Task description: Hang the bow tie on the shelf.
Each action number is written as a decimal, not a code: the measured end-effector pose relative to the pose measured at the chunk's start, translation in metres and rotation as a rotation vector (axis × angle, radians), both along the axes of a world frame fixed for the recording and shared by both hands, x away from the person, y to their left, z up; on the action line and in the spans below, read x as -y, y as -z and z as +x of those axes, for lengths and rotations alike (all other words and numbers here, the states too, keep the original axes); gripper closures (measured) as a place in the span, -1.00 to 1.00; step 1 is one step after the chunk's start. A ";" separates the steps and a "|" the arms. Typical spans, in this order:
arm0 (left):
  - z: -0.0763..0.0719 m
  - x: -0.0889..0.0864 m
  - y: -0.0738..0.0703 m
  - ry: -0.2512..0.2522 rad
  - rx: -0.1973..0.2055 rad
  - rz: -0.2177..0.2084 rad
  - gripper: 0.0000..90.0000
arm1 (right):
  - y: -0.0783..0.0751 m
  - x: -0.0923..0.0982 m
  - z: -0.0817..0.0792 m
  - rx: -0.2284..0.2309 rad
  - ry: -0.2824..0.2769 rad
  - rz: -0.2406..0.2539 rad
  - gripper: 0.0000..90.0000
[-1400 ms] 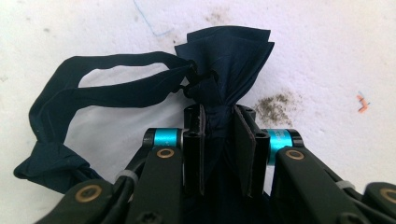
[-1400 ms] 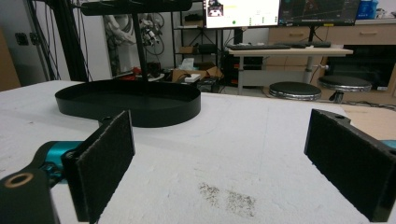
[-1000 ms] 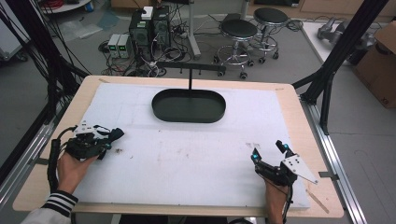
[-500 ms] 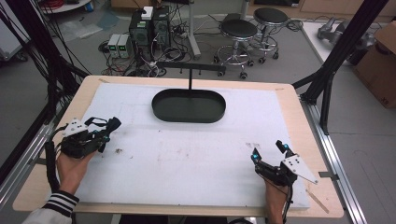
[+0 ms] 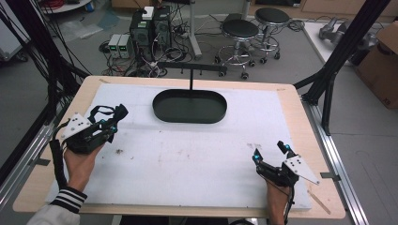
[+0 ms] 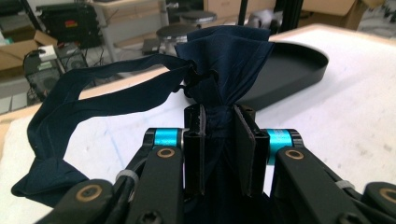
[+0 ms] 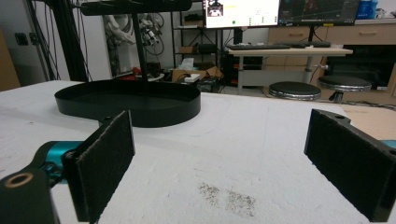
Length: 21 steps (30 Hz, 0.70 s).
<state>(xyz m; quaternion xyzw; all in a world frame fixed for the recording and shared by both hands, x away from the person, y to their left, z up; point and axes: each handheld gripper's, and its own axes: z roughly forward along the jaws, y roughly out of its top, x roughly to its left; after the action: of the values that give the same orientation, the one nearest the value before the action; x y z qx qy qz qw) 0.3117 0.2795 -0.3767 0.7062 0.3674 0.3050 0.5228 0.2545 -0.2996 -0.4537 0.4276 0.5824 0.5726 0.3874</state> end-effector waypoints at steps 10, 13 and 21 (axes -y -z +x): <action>0.008 0.011 -0.017 0.017 0.063 -0.023 0.66 | 0.000 0.000 0.000 -0.003 -0.003 0.002 -0.83; 0.011 0.015 -0.021 0.027 0.074 -0.042 0.66 | 0.000 0.000 0.000 -0.003 -0.003 0.001 -0.83; 0.027 0.032 -0.037 0.053 0.096 -0.035 0.66 | 0.000 0.000 0.000 -0.004 -0.002 0.002 -0.83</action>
<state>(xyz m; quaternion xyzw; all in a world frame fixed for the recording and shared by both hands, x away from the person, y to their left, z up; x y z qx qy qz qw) 0.3383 0.2471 -0.3393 0.6910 0.3283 0.3183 0.5599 0.2548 -0.2998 -0.4535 0.4286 0.5830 0.5725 0.3855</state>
